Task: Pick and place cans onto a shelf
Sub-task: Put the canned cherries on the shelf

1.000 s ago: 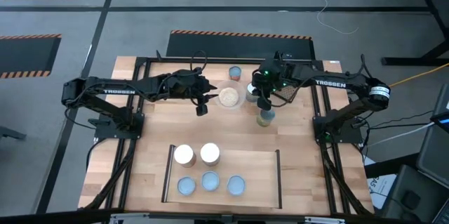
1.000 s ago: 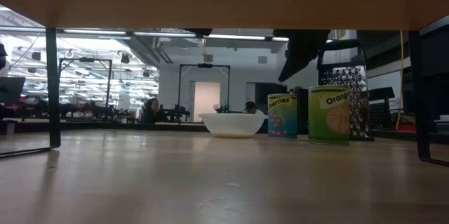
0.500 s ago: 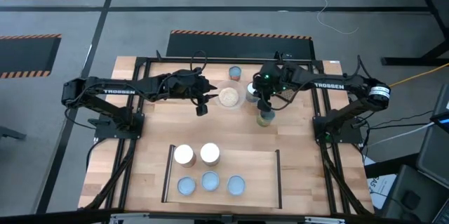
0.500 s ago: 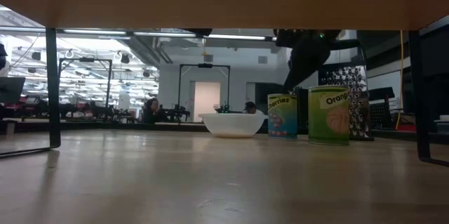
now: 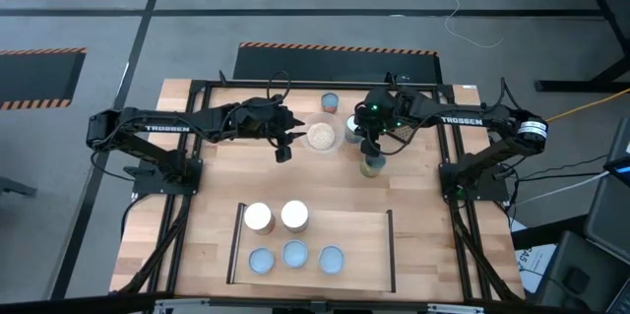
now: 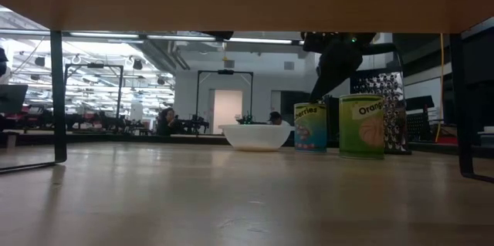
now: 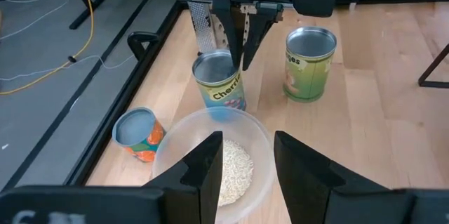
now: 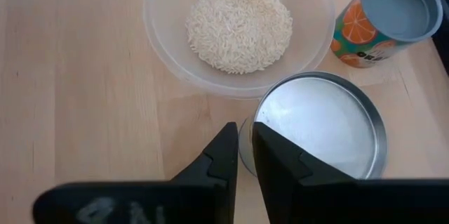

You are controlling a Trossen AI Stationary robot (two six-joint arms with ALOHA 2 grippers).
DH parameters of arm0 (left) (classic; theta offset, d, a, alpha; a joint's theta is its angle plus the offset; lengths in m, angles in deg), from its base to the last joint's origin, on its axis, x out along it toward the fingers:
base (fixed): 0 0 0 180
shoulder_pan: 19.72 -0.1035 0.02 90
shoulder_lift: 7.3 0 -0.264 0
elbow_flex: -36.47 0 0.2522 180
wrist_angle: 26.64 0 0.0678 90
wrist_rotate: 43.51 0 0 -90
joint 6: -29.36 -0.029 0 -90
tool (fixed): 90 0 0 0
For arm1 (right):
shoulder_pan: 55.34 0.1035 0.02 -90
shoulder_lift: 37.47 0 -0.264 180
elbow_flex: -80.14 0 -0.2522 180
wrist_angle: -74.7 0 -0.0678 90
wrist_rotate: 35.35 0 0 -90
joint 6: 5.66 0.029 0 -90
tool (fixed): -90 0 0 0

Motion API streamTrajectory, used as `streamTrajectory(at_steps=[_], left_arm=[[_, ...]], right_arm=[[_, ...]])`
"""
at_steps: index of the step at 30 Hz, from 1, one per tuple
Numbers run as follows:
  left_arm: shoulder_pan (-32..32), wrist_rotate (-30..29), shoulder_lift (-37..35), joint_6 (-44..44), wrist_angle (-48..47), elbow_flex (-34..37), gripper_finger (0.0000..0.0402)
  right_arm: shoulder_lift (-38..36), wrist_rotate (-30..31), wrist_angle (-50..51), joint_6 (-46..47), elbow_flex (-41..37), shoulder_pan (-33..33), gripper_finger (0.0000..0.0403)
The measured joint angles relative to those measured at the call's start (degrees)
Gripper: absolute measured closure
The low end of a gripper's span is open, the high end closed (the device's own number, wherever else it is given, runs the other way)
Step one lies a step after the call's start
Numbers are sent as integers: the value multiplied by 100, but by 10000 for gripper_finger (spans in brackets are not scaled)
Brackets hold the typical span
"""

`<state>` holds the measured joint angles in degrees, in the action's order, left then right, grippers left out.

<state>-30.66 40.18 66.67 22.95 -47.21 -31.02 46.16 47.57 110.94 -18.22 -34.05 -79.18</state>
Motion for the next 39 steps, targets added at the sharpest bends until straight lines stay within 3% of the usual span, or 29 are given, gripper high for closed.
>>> streamTrajectory(at_steps=[27,39], left_arm=[[0,1,0,0,-1,0,280],[0,0,0,-2,-2,0,280]], right_arm=[[0,8,-53,33,0,0,351],[2,292,-125,26,0,2,351]])
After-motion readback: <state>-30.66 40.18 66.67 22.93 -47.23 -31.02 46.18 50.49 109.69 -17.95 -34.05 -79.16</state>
